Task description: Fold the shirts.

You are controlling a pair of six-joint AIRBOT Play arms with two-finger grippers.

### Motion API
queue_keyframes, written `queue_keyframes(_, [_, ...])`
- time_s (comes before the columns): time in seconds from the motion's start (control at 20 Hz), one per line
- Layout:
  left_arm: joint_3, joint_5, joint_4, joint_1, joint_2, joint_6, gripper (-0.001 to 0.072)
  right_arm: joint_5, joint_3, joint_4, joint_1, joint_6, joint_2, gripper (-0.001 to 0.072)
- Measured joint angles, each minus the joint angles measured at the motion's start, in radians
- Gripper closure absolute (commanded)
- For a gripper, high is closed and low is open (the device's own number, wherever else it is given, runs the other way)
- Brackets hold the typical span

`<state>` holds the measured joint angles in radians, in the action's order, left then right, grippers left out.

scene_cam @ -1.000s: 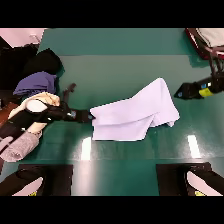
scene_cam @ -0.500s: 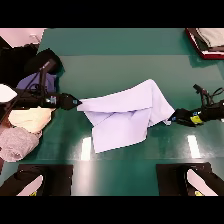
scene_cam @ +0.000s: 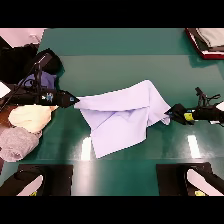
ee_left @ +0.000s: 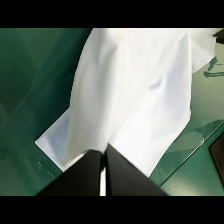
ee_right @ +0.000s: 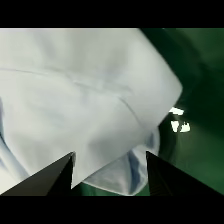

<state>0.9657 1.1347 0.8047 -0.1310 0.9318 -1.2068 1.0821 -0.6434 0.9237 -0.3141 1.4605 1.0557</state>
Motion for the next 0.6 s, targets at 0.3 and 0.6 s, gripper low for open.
queue_keyframes(0.3, [0.002, 0.005, 0.008, 0.000, 0.000, -0.018, 0.0684, -0.075, 0.003, 0.008, -0.035, 0.006, 0.017, 0.0267])
queue_keyframes(0.6, [0.002, 0.003, 0.011, 0.000, 0.000, -0.033, 0.0684, -0.150, 0.003, 0.011, 0.032, 0.007, 0.022, 0.0694])
